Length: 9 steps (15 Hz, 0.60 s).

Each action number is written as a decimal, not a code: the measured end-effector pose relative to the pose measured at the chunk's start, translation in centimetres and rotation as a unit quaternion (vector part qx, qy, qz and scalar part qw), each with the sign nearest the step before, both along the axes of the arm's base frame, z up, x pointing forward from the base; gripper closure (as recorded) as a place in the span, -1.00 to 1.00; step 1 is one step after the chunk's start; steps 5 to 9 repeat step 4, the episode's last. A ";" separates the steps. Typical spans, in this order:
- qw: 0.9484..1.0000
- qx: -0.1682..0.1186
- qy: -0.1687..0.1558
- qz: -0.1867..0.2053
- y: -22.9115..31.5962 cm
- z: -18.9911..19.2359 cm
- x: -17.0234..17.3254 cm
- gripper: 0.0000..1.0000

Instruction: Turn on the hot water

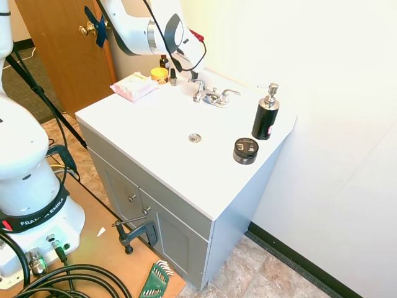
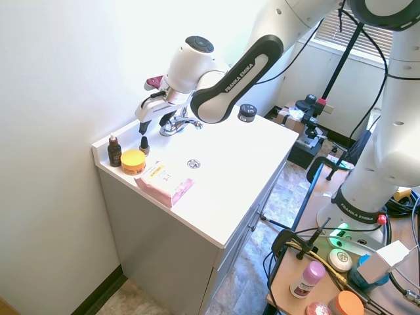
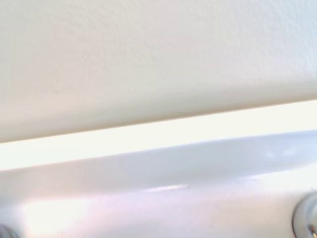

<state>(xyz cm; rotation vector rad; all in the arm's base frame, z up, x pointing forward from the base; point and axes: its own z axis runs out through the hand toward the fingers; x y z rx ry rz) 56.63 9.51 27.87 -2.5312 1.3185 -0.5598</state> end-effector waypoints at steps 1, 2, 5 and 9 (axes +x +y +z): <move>1.000 0.002 0.006 -0.009 -0.8 0.3 -0.6 -1.00; 1.000 0.003 0.012 -0.015 -1.8 0.8 -1.0 -1.00; 0.999 0.014 0.030 -0.023 -2.5 1.9 -1.5 -1.00; 0.999 0.014 0.030 -0.023 -2.5 1.9 -1.5 -1.00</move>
